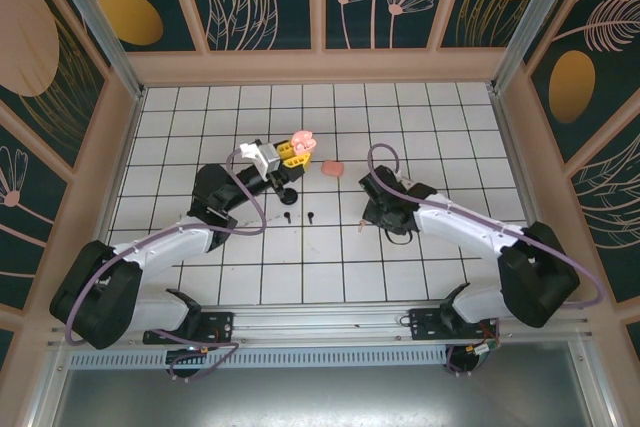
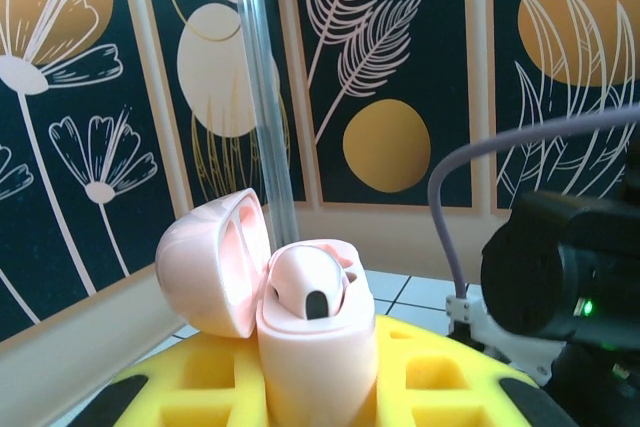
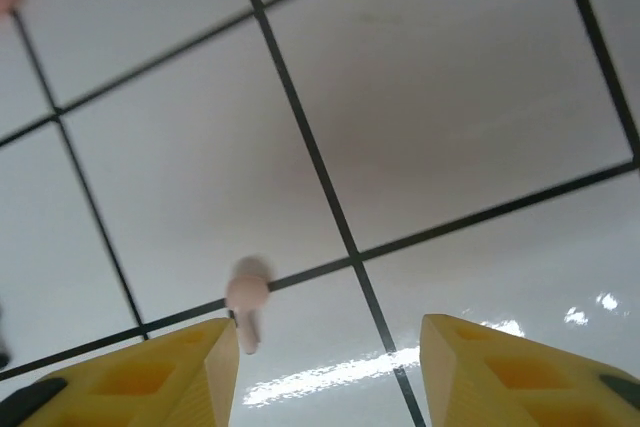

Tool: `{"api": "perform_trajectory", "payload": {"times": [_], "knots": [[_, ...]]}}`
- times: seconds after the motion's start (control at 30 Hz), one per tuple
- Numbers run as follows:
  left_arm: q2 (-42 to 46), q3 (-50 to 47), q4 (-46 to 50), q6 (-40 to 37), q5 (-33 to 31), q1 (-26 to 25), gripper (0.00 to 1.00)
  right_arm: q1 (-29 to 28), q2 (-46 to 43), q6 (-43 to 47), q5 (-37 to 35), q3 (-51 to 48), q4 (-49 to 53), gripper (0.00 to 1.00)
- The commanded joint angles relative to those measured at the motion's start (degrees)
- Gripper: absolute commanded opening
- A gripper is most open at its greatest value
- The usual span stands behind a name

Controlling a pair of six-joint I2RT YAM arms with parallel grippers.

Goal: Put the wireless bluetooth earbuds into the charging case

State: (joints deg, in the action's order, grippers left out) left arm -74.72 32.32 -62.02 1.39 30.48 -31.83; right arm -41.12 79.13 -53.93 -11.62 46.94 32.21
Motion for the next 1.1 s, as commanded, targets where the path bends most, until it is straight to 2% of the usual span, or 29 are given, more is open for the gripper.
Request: {"api": "perform_trajectory", "payload": {"times": [0.0, 0.47, 1.07], "knots": [[0.8, -0.8, -4.9, 1.8, -0.7, -0.2, 0.0, -1.3, 2.0, -4.4, 0.8, 0.1, -2.9, 0.49], [0.0, -1.6, -7.7, 2.6, -0.5, -0.2, 0.0, -3.0, 13.2, -5.4, 0.4, 7.0, -2.1, 0.45], [-0.1, -1.8, -7.9, 2.5, -0.4, -0.2, 0.0, -3.2, 19.0, -4.4, 1.3, 9.0, -3.0, 0.37]]}}
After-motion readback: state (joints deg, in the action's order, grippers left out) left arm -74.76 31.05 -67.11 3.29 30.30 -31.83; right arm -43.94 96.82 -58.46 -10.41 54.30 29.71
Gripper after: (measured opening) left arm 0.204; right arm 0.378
